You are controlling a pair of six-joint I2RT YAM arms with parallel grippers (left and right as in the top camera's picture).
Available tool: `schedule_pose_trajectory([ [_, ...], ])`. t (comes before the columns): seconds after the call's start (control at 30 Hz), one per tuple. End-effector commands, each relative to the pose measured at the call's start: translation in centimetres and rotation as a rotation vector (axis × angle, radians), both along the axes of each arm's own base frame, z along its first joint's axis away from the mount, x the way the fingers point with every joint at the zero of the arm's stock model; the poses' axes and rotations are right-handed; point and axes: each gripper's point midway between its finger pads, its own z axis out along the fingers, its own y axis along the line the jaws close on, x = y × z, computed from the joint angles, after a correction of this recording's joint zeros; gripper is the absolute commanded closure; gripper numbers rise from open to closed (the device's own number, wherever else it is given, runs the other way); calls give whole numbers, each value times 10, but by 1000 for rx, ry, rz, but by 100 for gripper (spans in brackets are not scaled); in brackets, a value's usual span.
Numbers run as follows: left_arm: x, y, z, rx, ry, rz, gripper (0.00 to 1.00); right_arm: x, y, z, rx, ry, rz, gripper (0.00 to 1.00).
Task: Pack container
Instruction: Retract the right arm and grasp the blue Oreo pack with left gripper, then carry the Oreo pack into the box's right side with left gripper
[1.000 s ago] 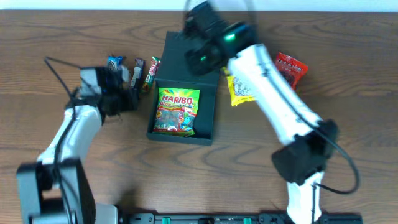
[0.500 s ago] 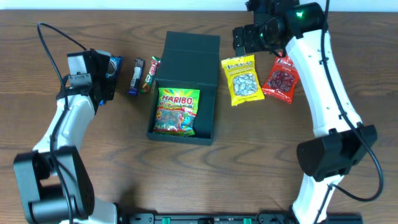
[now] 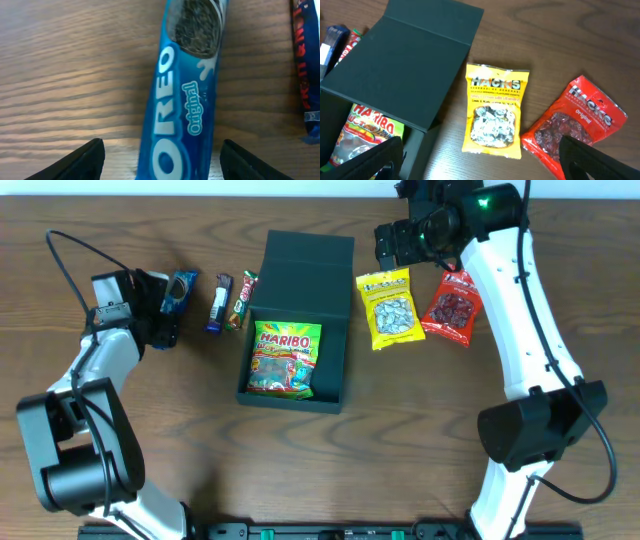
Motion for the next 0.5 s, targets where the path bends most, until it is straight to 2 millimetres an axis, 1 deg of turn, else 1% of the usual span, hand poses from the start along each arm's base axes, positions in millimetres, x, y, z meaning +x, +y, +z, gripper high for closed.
schedule_pose_trajectory([
  [0.0,1,-3,-8,-11,4,-31,25,0,-2,12,-3,-32,11,1],
  [0.07,1,-3,-15,-15,15,-32,25,0,-2,12,-3,-32,11,1],
  [0.13,1,-4,-25,-21,33,-32,25,0,-2,12,-3,-32,11,1],
  [0.2,4,-3,-27,-18,23,-32,28,0,-2,12,-3,-32,11,1],
  [0.27,6,-2,-26,-16,11,-32,36,0,-2,12,-4,-32,11,1],
  [0.3,6,-2,-26,-16,11,-32,42,0,-2,12,-3,-32,11,1],
  [0.37,5,-3,-26,-17,16,-31,51,0,-2,12,-4,-32,11,1],
  [0.47,5,-3,-26,-19,18,-27,60,0,-3,12,-5,-32,10,1],
])
